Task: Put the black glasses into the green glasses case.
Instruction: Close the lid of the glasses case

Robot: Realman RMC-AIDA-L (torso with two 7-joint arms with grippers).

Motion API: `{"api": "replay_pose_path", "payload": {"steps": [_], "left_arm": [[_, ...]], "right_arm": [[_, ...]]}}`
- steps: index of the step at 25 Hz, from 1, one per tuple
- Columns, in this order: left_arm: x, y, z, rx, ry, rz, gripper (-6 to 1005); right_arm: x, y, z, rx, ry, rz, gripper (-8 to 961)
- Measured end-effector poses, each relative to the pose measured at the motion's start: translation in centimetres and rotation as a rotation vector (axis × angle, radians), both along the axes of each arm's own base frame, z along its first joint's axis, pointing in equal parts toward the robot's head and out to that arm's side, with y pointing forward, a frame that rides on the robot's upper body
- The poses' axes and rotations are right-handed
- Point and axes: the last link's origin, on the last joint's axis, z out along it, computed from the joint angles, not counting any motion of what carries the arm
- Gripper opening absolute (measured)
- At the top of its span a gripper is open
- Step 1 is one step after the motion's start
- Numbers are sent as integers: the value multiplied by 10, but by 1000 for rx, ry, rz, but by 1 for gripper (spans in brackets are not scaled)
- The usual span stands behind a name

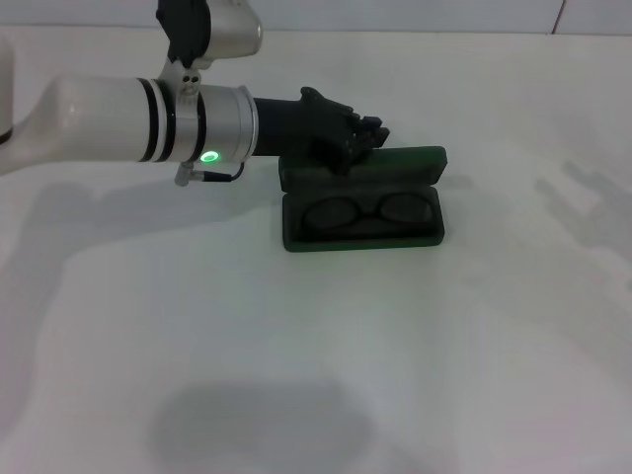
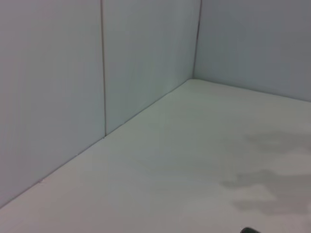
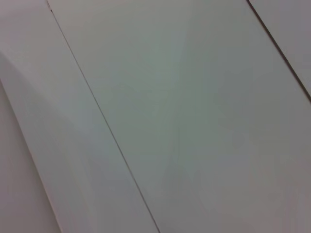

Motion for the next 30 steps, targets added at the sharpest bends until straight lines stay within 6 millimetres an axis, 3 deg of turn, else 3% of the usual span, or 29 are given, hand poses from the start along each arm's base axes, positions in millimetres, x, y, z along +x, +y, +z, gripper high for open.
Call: {"api": "replay_pose_path", "payload": {"steps": [19,30], "left_arm": [[-11,-10,-8,-51,41,22,123],[-13,-33,-19,-156,37,-27,79]], "right_arm": [[0,1,-1,5,2,-1,493],[0,0,-2,4,3,-1,494]]}}
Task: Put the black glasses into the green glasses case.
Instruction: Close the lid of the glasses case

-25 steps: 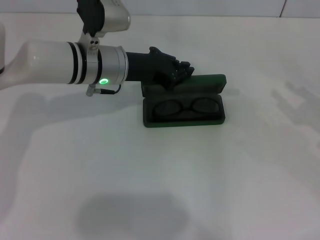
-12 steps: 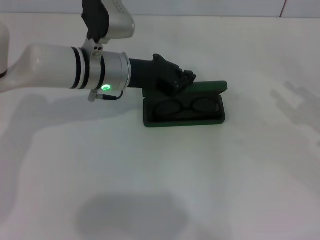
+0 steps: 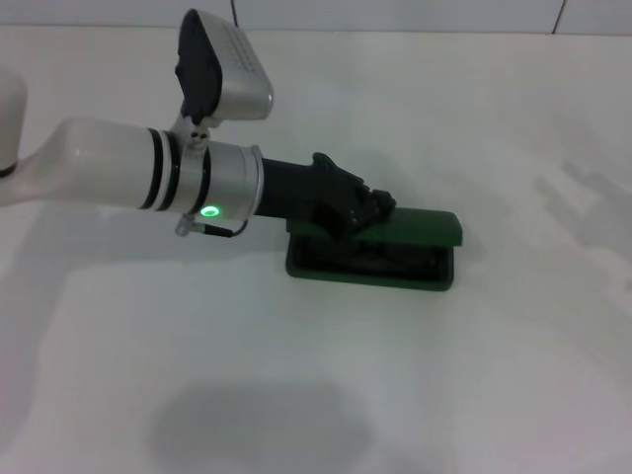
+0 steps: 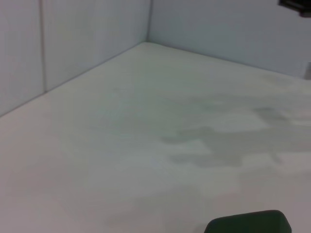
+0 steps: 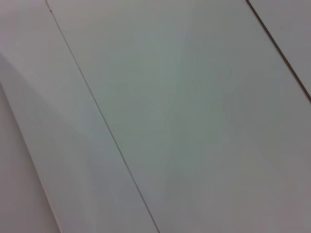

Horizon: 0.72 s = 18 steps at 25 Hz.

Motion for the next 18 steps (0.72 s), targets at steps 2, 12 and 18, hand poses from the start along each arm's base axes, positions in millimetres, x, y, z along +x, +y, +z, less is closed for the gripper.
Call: {"api": "replay_pose_path", "payload": {"steps": [2,12,18], "left_arm": [[2,-2,-2,-6,-6,-8,79],[14,-5,5,-4,-58,-58,82],[39,-3,40,59,-132,-126,85]], "right_arm": [[0,0,1,1,-1,1,495],[0,1,0,-5,-6,5,475],[-1,-1,-1,-18,-15,15,463]]}}
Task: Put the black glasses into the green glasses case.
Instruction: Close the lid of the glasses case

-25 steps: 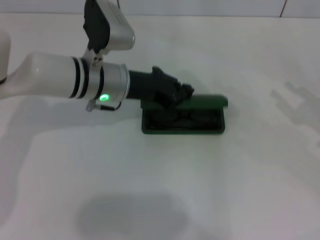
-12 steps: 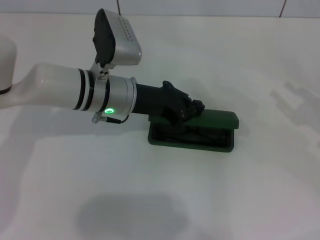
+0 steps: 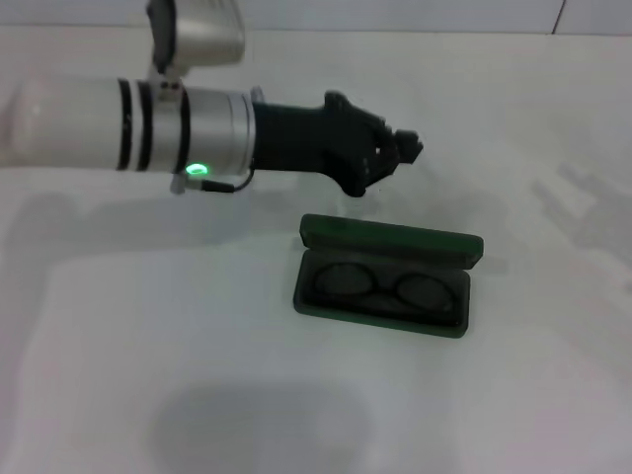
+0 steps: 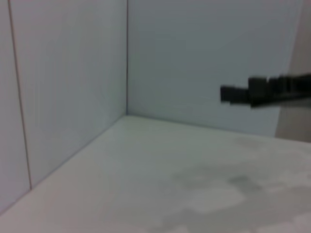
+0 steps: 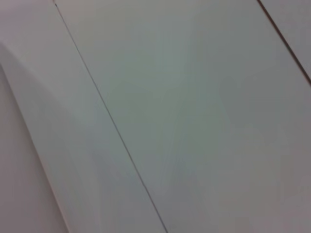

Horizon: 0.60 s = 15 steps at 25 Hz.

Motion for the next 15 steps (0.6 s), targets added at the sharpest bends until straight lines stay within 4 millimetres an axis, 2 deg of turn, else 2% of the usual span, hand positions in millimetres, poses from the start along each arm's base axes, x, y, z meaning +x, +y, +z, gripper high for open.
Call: {"api": "replay_pose_path", "payload": {"steps": [5,10,15], "left_arm": [[4,-8,11,-28,-13,-18,88],[-6,-16,1,-92,84,-22,91],[-9,-15,-4,-114,117,-4,131]], "right_arm": [[0,-1,-2,-17,-20,8,453],[-1,2,-4,-34,-38,14,444],[-3,4,-6,-49,-49,21,434]]}}
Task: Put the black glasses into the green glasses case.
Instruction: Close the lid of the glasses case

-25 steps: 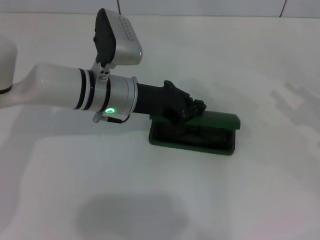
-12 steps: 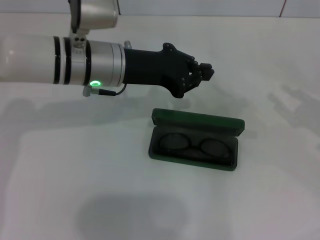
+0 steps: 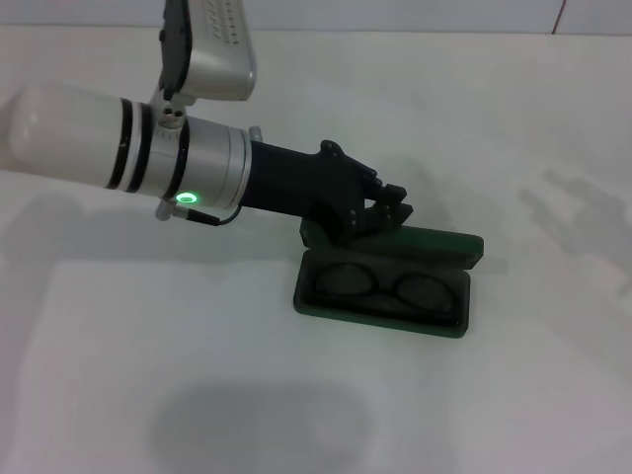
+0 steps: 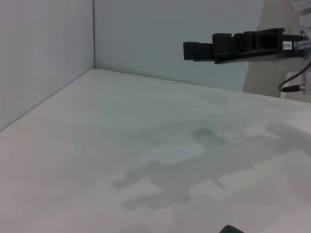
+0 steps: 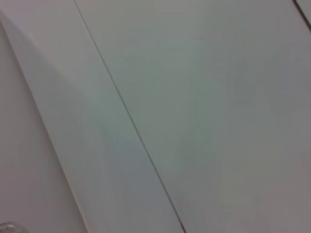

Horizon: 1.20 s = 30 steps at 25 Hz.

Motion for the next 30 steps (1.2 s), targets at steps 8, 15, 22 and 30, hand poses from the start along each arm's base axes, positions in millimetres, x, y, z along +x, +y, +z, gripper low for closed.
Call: {"api": "replay_pose_path", "payload": {"steps": [8,15,22,30], "left_arm": [[2,-1,4,12,-54,19,181],[11,-17,44,118,-254,0,181],[-3,-14,40,118,-222,42,178],[4,14,6,8,-79,47,228]], "right_arm": [[-10,-7,-32,-297,-265,168,418],[-12,-15,-51,-449,-411,256,404],[-13,-16,-53,-460,-430,267,215],[-11,-27,-34,-533,-374,283,156]]}}
